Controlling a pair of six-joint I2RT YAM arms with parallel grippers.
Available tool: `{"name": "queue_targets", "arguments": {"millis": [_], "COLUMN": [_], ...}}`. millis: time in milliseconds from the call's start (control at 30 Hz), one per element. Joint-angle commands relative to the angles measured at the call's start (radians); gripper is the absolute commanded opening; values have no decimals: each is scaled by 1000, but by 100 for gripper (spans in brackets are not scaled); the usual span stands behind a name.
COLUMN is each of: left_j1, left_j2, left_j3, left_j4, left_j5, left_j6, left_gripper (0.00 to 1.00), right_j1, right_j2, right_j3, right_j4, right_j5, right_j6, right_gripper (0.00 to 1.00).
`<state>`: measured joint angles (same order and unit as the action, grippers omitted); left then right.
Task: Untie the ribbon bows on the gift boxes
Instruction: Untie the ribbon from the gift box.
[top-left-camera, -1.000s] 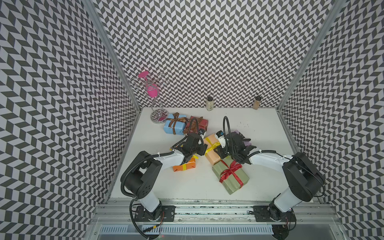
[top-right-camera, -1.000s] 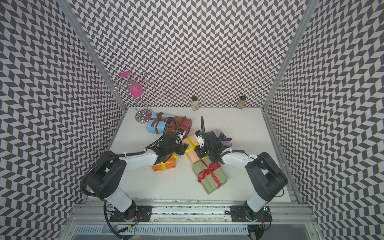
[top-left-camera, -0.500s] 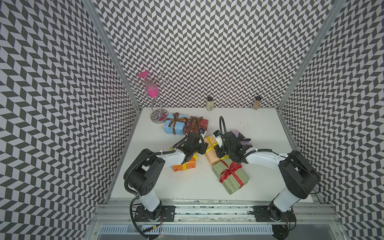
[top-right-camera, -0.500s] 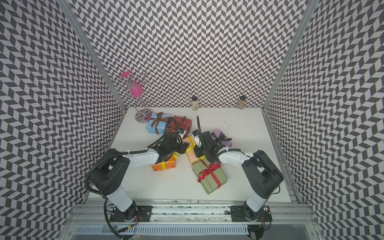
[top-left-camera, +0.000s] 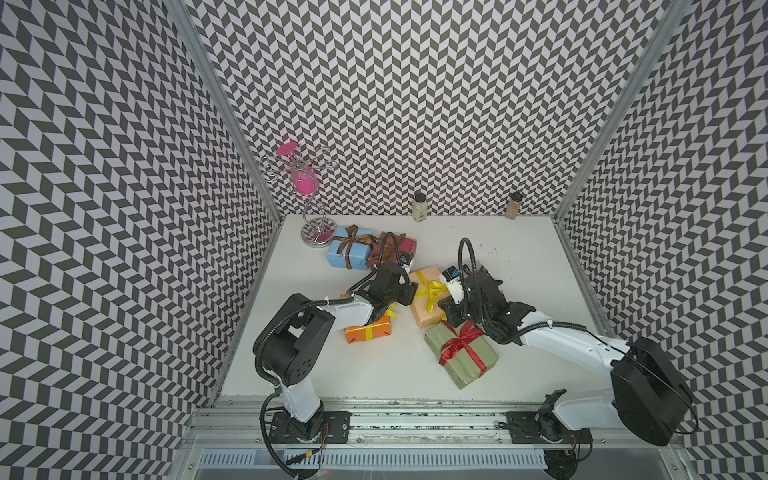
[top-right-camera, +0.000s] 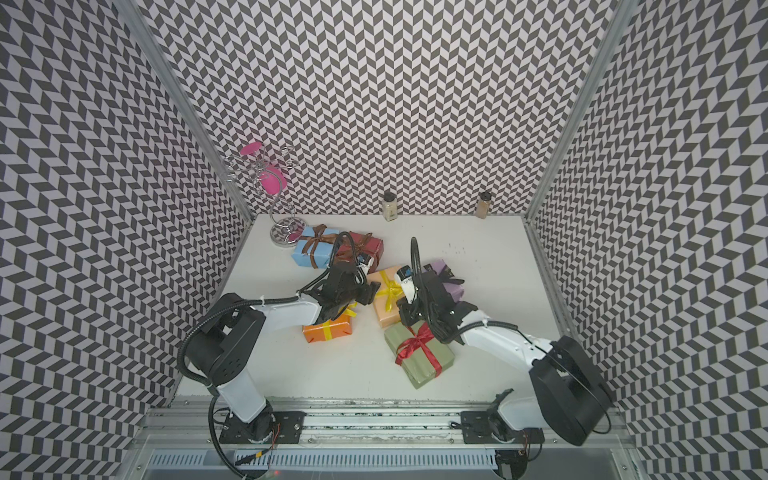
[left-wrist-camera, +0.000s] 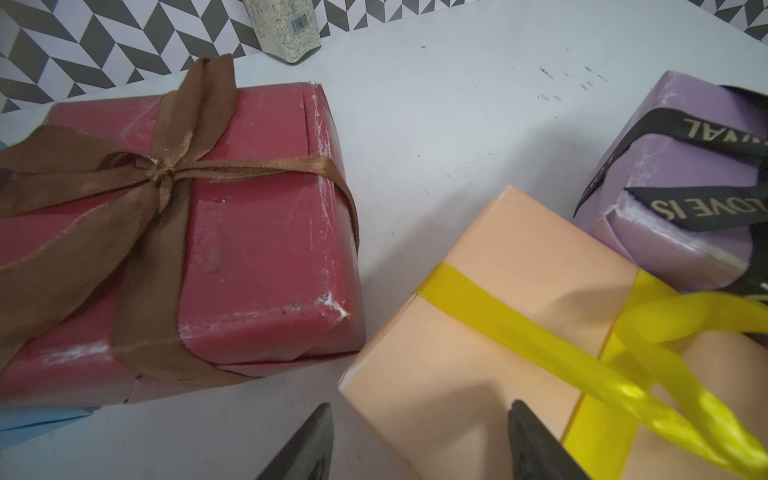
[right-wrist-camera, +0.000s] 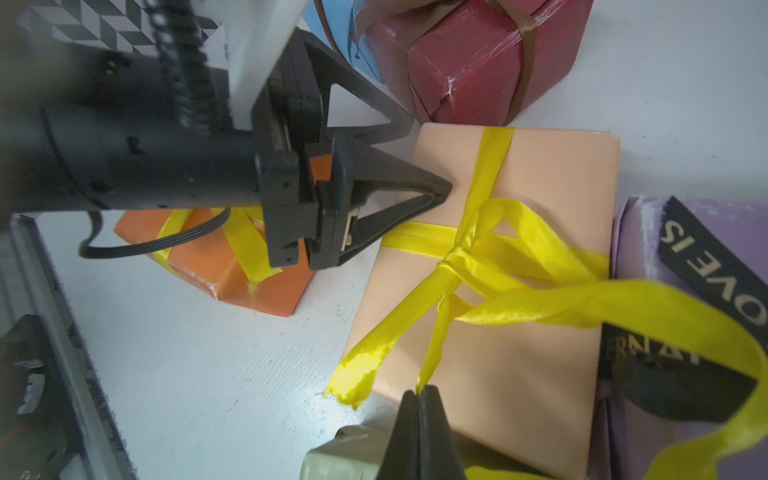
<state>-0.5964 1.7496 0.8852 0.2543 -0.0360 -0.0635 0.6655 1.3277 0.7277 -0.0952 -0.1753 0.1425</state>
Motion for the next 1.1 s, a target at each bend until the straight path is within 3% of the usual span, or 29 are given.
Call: {"name": "queue_targets", "arguments": {"millis": [0, 200, 333, 500, 600, 733, 933, 1067], "left_j1": [5, 5, 5, 4, 4, 4, 4, 4], "left_j2": [35, 28, 17, -3, -16, -37, -47, -50], "left_j3": [5, 8, 7, 6, 3, -8, -22, -26], "left_j4": [-55, -66, -71, -79, -84, -83, -78, -76], "left_j5": [-15, -18, -19, -16, -14, -8, -10, -8], "left_j6": [7, 5, 4, 5, 5, 4, 5, 7], "left_gripper": [67, 67, 67, 67, 67, 67, 67, 67], "right_j1": [5, 6, 6, 6, 6, 6, 6, 6], "right_j2": [-88, -146, -151, -116, -62, 12, 111, 159], "right_j3": [-61, -139, -136, -21, 60, 147, 195, 199], "right_j4": [-5, -60, -102, -148, -158, -171, -127, -124], "right_j5": [-45, -113, -42, 46, 60, 38, 1, 3], "right_j6": [61, 176, 190, 118, 74, -1, -50, -57], "right_gripper": [0, 0, 1, 40, 48, 49, 35, 34]}}
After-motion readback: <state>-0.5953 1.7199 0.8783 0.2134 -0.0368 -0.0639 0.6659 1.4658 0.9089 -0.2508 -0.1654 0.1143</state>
